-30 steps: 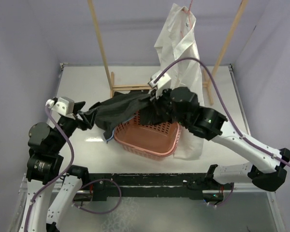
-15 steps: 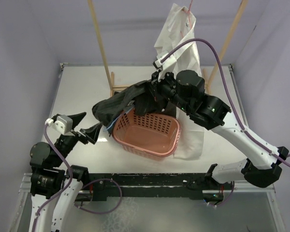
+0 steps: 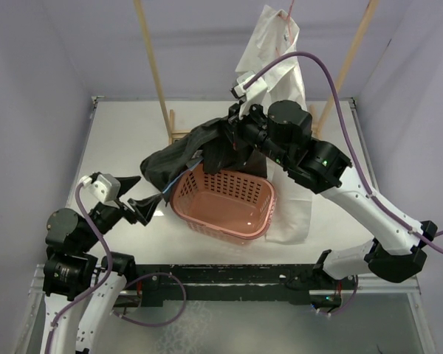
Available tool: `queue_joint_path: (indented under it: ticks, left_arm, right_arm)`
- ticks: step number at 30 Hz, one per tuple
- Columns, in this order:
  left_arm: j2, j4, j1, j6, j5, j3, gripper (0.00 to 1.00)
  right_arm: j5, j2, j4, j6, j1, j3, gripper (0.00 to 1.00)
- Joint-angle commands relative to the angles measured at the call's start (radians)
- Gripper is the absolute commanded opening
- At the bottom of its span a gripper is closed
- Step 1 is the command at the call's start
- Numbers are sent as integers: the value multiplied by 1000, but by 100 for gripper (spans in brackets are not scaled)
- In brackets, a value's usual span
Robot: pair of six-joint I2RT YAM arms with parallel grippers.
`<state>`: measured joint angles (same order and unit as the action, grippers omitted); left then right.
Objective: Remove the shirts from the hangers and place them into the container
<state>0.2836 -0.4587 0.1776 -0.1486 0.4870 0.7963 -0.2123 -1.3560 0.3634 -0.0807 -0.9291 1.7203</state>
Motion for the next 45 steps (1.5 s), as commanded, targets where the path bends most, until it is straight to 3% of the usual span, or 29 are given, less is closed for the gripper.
queue_joint_path:
  ticks: [1,11,22,25,30,40,42,45]
  left_arm:
    - [15,-3,3,26,30,24,82]
    - [60,-9,3,30,69,13,80]
    - [177,-15,3,35,23,48,68]
    - [198,-24,4,50,-3,63,53]
    - [262,-36,3,59,-7,120,0]
    - [377,56,3,110,67,325,0]
    - [426,56,3,123,102,401,0]
    - [500,40,4,138,150,503,0]
  right_arm:
    - [16,9,-56,-13,4,73,0]
    - [17,4,-47,-10,4,92,0]
    - [52,11,-48,-32,4,92,0]
    - [56,15,-44,-34,4,96,0]
    - [52,30,-41,-36,4,83,0]
    - [82,84,-16,-26,4,-17,0]
    - [101,85,19,-12,4,-25,7]
    - [129,67,66,18,4,-14,33]
